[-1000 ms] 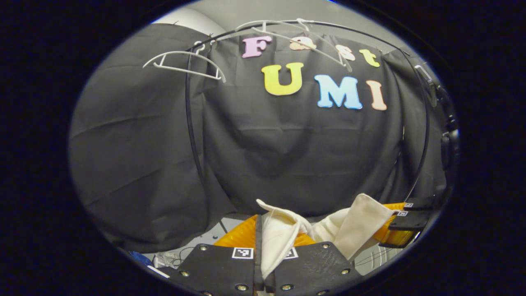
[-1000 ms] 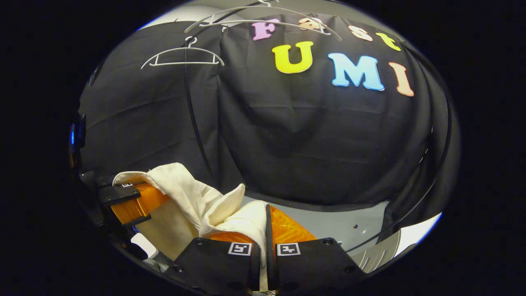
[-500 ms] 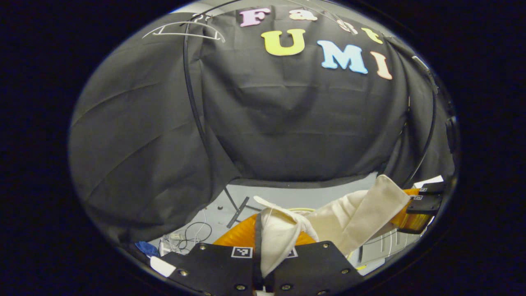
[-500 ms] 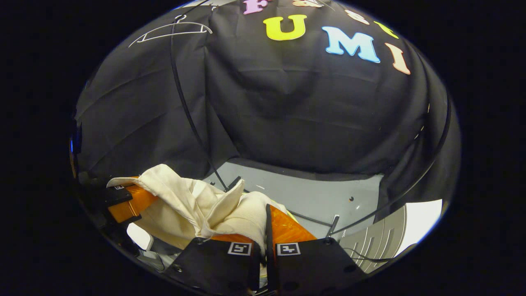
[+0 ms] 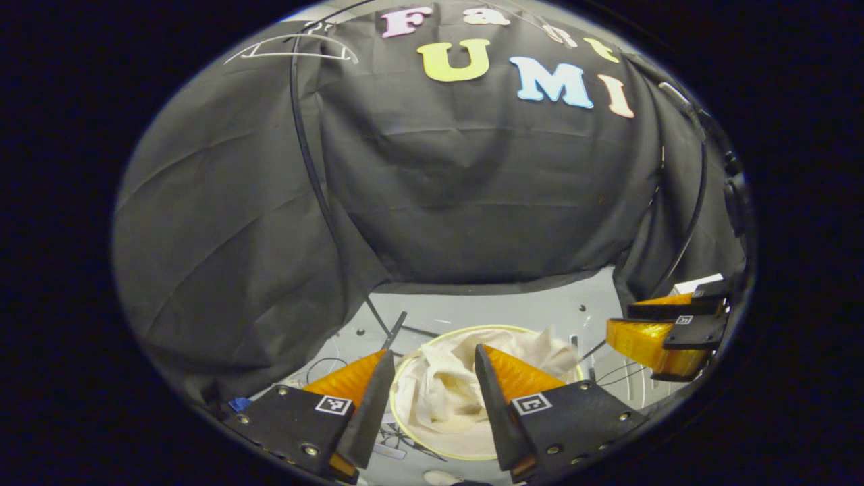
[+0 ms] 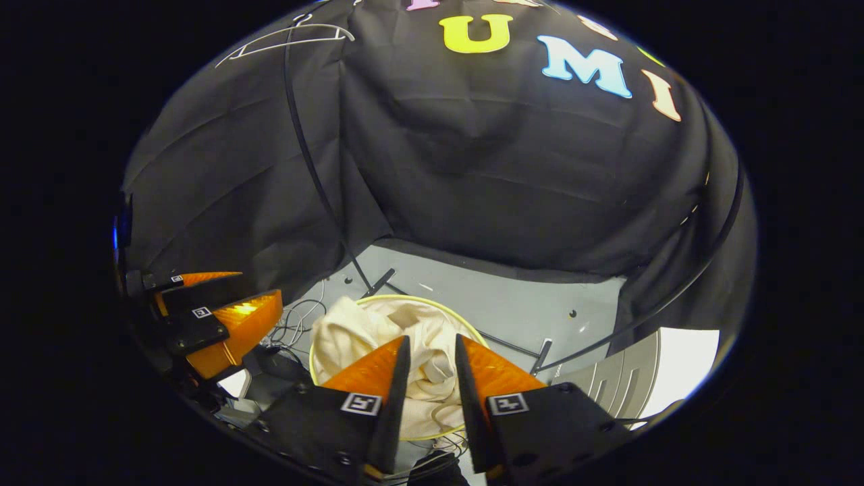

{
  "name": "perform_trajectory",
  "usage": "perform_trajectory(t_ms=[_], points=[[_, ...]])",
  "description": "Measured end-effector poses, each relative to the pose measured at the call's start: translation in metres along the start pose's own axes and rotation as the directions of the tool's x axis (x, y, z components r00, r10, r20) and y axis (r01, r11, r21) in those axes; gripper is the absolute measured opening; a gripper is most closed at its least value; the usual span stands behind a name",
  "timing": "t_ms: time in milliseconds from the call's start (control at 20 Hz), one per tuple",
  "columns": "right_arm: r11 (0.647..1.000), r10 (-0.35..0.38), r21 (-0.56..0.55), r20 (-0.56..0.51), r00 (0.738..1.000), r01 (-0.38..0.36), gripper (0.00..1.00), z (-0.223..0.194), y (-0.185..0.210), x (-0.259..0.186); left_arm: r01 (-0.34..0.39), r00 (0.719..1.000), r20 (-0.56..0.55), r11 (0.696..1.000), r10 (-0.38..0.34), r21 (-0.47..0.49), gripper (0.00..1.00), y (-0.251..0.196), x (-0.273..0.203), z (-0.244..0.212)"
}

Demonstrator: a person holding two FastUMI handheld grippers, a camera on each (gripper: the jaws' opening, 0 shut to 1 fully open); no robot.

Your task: Grasp the clothes on the hanger with both hands and then place them into the laundry hamper below.

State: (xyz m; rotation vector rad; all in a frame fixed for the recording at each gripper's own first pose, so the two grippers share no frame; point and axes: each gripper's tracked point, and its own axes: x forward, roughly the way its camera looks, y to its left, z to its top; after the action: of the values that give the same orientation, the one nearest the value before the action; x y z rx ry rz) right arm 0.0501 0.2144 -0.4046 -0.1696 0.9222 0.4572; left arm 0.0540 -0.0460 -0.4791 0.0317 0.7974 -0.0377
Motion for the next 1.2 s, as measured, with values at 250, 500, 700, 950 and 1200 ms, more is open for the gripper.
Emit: perform_trajectory(t_ms=[250, 500, 700, 950, 1200], points=[[1.0, 0.004, -0.004, 0.033, 0.999, -0.004, 1.0, 0.001, 0.0, -0.01, -0.01, 1.0, -0.005, 1.0, 0.01, -0.016, 1.0, 0.003, -0.004, -0.003], [1.0, -0.007, 0.002, 0.043, 0.999, 0.007, 0.97, 0.0, -0.001, -0.012, -0.028, 1.0, 0.01, 1.0, 0.027, 0.005, 0.98, 0.01, -0.013, 0.001], [0.999, -0.021, 0.029, 0.095, 0.995, 0.018, 0.94, 0.02, -0.009, -0.03, -0.051, 0.998, 0.045, 0.999, 0.05, 0.017, 0.98, 0.016, -0.029, 0.023], [0.993, -0.097, 0.084, 0.242, 0.965, 0.079, 0.98, 0.066, -0.024, -0.076, -0.028, 0.983, 0.18, 0.998, 0.019, 0.049, 0.99, 0.026, -0.077, 0.079], [0.986, -0.16, 0.115, 0.384, 0.909, 0.125, 0.94, 0.101, -0.031, -0.139, -0.006, 0.941, 0.339, 0.999, -0.007, 0.036, 0.99, 0.047, -0.144, 0.149]])
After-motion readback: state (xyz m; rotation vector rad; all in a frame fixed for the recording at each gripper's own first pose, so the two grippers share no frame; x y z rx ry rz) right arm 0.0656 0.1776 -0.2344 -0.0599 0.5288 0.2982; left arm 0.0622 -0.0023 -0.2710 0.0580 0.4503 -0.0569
